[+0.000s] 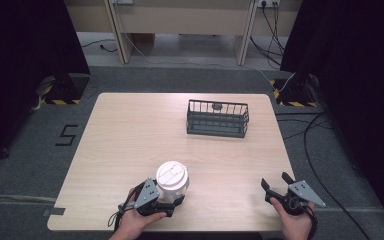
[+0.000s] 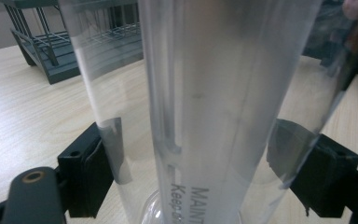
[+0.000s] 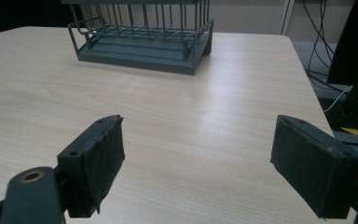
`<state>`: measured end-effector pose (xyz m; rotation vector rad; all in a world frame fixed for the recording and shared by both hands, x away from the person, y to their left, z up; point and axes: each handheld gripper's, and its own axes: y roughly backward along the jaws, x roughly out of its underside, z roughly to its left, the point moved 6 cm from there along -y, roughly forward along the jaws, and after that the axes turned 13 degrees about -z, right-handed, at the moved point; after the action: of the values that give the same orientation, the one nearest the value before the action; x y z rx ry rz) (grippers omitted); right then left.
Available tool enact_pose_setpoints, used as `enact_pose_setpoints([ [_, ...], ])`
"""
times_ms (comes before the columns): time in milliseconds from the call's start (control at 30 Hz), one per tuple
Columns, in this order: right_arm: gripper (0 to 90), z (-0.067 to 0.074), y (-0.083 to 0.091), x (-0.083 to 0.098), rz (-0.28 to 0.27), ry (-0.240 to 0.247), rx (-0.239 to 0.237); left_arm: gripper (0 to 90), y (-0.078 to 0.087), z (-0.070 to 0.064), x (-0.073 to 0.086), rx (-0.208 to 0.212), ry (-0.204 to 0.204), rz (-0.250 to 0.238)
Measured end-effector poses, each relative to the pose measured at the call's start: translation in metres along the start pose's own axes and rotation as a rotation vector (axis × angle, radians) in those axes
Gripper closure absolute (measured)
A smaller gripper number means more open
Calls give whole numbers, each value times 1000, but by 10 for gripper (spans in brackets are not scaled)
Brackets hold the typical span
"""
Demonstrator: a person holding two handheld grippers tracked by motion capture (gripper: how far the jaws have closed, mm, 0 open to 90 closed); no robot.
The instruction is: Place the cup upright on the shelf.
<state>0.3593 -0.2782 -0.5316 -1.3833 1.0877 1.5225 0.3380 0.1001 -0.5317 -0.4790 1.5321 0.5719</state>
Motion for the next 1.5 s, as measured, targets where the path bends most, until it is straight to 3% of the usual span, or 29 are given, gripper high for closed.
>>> enact_pose_setpoints([
  [233, 179, 0, 0, 0, 0, 4, -4, 177, -7, 0, -10, 6, -8, -21],
  [433, 181, 0, 0, 0, -1, -2, -3, 178, -23, 3, -26, 7, -14, -42],
  [700, 183, -1, 0, 0, -1, -5, -3, 178, -39, 10, -47, -5, -51, -66],
  [1500, 187, -1, 0, 0, -1, -12, -2, 178, -82, 30, -70, -49, -70, -78],
])
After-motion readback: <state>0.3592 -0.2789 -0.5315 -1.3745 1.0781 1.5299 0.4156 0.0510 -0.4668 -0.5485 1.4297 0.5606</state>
